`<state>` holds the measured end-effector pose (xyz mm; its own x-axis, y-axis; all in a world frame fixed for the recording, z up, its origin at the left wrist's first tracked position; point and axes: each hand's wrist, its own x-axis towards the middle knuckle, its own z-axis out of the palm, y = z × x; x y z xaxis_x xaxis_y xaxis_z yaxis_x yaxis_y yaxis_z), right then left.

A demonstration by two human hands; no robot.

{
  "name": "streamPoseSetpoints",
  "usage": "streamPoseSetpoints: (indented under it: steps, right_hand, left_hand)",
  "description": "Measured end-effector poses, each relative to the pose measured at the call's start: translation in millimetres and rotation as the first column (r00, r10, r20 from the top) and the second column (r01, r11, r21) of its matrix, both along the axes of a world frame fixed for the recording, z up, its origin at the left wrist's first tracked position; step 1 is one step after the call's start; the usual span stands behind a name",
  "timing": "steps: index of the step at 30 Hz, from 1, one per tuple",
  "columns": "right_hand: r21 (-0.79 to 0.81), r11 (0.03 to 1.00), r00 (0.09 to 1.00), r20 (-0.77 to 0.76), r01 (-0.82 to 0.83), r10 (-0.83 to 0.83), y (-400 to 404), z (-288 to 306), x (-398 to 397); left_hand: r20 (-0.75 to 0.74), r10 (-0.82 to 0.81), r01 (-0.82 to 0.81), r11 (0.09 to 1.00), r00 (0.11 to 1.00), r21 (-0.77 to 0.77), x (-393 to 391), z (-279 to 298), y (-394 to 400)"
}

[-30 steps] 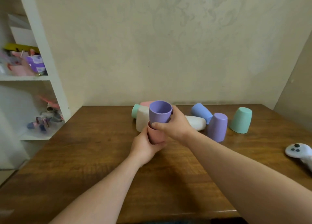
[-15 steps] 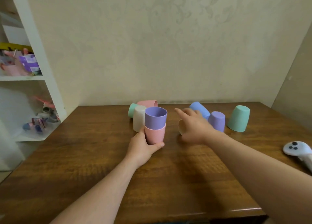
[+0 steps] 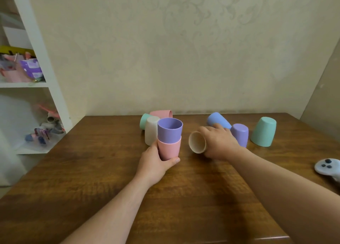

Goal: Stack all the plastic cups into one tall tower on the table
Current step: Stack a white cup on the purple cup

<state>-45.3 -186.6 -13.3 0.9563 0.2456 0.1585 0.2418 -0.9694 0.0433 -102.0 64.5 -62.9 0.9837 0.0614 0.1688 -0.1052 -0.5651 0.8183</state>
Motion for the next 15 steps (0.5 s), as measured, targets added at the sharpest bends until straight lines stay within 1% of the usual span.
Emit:
streamPoseSetpoints:
  steps: [1, 2, 3, 4, 5, 6, 7, 8, 9, 10, 12, 13, 15]
  right_hand:
    - [0.279, 0.959, 0.999, -0.025, 0.051, -0.046, 5.8, 3.6, -1.8]
    - [0.568, 0.817, 0.995, -0.058, 0.104, -0.086, 13.0, 9.7, -5.5]
    - [0.785, 0.605, 0.99, -0.079, 0.131, -0.112, 21.5, 18.8, -8.1]
    - [0.91, 0.397, 0.989, -0.078, 0.121, -0.122, 29.9, 30.0, -9.4]
    - [0.972, 0.215, 0.992, -0.078, 0.099, -0.102, 37.3, 43.1, -9.9]
    - [0.995, 0.064, 0.996, -0.07, 0.073, -0.049, 44.9, 56.7, -9.4]
    - [0.997, -0.05, 0.998, -0.054, 0.054, 0.011, 52.0, 68.9, -9.2]
    - [0.994, -0.102, 0.997, -0.035, 0.042, 0.063, 59.2, 79.8, -11.3]
    - [0.995, -0.092, 0.994, -0.015, 0.025, 0.11, 66.6, 88.8, -15.0]
    - [0.999, -0.034, 0.99, 0.0, 0.005, 0.143, 73.6, 93.7, -17.8]
    - [0.99, 0.138, 0.983, 0.004, -0.03, 0.183, 87.7, 97.8, -25.5]
    - [0.978, 0.206, 0.982, -0.01, -0.03, 0.19, 93.6, 95.5, -26.8]
    - [0.955, 0.295, 0.982, -0.039, -0.018, 0.187, 101.7, 89.4, -29.2]
  left_hand:
    - [0.001, 0.002, -0.002, 1.0, 1.0, 0.008, 0.1, 0.1, 0.3]
    - [0.001, 0.006, -0.006, 1.0, 1.0, 0.013, 0.2, 0.0, 0.2]
    - [0.003, 0.014, -0.014, 1.0, 1.0, 0.012, 0.3, 0.5, -0.4]
    - [0.002, 0.024, -0.024, 1.0, 1.0, 0.009, 0.3, 1.4, -0.8]
    - [-0.007, 0.031, -0.031, 1.0, 0.999, 0.003, 0.7, 3.2, -1.3]
    - [-0.026, 0.029, -0.029, 1.0, 0.999, -0.008, 1.0, 5.1, -1.6]
    - [-0.049, 0.017, -0.018, 1.0, 0.999, -0.022, 1.6, 6.9, -1.2]
    - [-0.071, 0.001, -0.004, 0.999, 0.998, -0.035, 1.7, 8.5, -0.5]
    - [-0.087, -0.013, 0.009, 0.999, 0.996, -0.045, 1.3, 10.1, 0.4]
    - [-0.099, -0.02, 0.015, 0.998, 0.995, -0.054, 0.8, 10.8, 1.2]
    - [-0.106, -0.023, 0.016, 0.998, 0.994, -0.065, 0.0, 10.5, 2.8]
    - [-0.107, -0.021, 0.014, 0.998, 0.994, -0.069, -0.3, 10.1, 3.2]
    - [-0.11, -0.019, 0.011, 0.997, 0.994, -0.071, 0.1, 8.9, 3.5]
